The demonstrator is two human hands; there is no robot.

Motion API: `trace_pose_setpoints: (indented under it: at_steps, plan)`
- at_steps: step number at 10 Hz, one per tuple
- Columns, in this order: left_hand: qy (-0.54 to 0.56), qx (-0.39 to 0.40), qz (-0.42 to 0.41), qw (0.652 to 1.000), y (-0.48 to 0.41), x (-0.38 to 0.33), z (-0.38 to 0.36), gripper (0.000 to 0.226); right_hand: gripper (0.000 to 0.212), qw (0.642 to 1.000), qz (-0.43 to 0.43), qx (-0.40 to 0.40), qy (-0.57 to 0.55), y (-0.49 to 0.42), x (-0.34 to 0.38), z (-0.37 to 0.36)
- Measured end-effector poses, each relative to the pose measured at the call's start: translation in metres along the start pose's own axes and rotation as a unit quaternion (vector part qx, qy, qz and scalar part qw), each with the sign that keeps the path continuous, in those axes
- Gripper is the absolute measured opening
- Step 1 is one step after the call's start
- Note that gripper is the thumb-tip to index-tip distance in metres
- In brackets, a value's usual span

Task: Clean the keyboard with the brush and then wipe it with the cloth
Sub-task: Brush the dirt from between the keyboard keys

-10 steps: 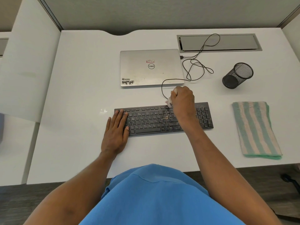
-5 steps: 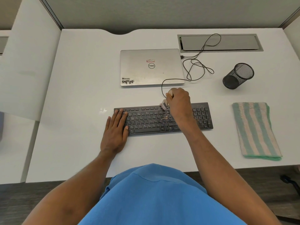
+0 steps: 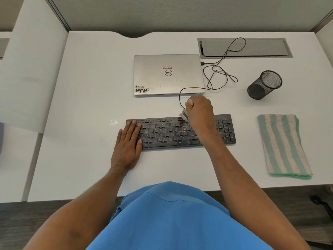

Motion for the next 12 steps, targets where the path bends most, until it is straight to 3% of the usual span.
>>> trace_pose_setpoints:
  at_steps: [2, 4, 6, 8, 11, 12]
  plan:
    - [0.000, -0.001, 0.001, 1.000, 0.000, 0.001, 0.000, 0.062, 0.024, 0.997, -0.003, 0.027, 0.072, 0.004, -0.006, -0.005]
    - [0.000, -0.001, 0.001, 1.000, -0.001, 0.000, -0.001, 0.062, 0.029, 0.999, 0.002, -0.039, 0.027, 0.003, -0.004, 0.013]
    - [0.000, -0.001, 0.000, 1.000, -0.001, 0.001, -0.001, 0.062, 0.015, 0.990, -0.052, 0.087, -0.103, 0.007, -0.010, 0.008]
    - [0.002, -0.003, 0.002, 1.000, 0.000, 0.001, 0.000, 0.062, 0.019, 0.998, -0.047, 0.048, -0.017, 0.001, -0.024, 0.014]
    - [0.001, -0.001, 0.001, 1.000, 0.000, 0.000, 0.000, 0.062, 0.018, 0.993, -0.029, 0.104, -0.047, 0.003, -0.011, -0.004]
    - [0.001, -0.003, 0.000, 1.000, 0.000, 0.000, 0.000, 0.062, 0.019, 0.997, -0.016, 0.075, 0.017, 0.007, -0.015, -0.001]
Point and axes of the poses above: each hand's wrist, its own y-axis away from the middle knuckle, its own z-axis out of the back of the hand, x = y × z, the point moved 7 cm from there along -y, towards the middle knuckle, and after that the axes turned 2 degrees about -x, right-handed, at the moved point
